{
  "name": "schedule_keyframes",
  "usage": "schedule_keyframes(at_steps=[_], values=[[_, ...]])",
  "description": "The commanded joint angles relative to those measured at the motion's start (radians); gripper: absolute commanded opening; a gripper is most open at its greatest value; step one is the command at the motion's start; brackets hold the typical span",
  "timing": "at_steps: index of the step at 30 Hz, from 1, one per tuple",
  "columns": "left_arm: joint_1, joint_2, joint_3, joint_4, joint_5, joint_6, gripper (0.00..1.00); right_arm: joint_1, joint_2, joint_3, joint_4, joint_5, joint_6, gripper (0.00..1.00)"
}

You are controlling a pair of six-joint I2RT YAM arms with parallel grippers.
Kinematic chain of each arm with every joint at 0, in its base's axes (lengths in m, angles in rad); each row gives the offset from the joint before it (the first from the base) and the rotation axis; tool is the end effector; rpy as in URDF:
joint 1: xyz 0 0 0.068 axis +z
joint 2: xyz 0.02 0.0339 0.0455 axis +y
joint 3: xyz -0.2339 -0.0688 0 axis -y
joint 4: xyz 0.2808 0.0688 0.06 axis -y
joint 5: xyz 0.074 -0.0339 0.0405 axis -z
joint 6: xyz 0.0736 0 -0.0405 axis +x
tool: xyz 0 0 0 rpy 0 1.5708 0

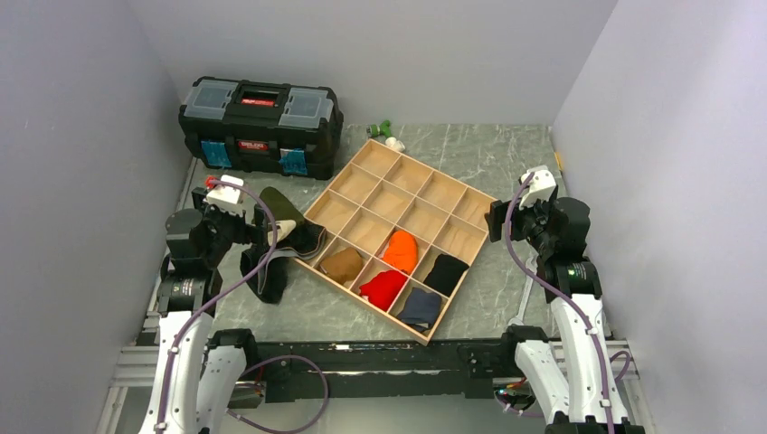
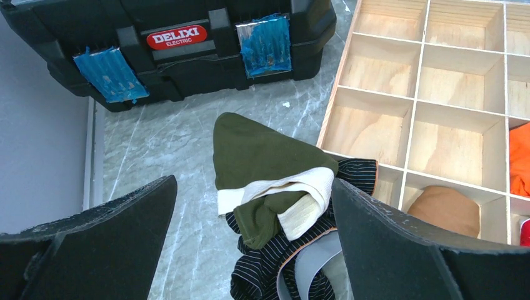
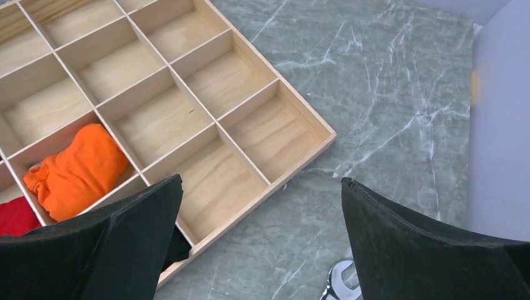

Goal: Roll the underwear
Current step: Move the storage box to the center of the board.

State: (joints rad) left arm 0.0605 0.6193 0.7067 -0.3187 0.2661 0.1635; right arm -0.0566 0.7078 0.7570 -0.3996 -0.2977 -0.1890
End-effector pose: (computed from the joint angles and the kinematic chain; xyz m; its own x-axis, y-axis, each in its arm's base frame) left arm 0.2459 -0.0045 0.3003 -0.1937 0.1456 -0.9702 0.2318 0.9677 0.0990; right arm 0.2562 0.0071 0.2898 -0.2951 -0.1632 -0.9414 -0.2814 0.9564 -0.0776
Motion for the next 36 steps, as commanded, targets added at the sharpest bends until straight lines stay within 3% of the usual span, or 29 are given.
schedule_keyframes(at_steps=[1,14,19,25,29,36], values=[[0.005,-0.014,-0.004,0.042,0.022,0.011,0.99,-0.004,-0.007,0.001,0.023,-0.026,-0.015,1.00],[0.006,-0.020,-0.006,0.040,0.033,0.018,0.99,-0.004,-0.011,0.000,0.015,-0.049,-0.018,1.00],[0.007,-0.023,0.002,0.022,0.037,0.025,0.99,-0.003,0.012,-0.018,-0.044,-0.195,-0.155,1.00],[0.008,-0.004,0.027,-0.030,0.103,0.046,0.99,0.022,0.257,0.047,-0.134,-0.176,-0.261,0.97],[0.009,-0.002,0.022,-0.028,0.123,0.057,0.99,0.047,0.363,0.061,-0.080,-0.140,-0.283,0.93],[0.009,0.008,0.019,-0.031,0.144,0.068,0.99,0.131,0.622,0.170,-0.073,-0.033,-0.338,0.78]])
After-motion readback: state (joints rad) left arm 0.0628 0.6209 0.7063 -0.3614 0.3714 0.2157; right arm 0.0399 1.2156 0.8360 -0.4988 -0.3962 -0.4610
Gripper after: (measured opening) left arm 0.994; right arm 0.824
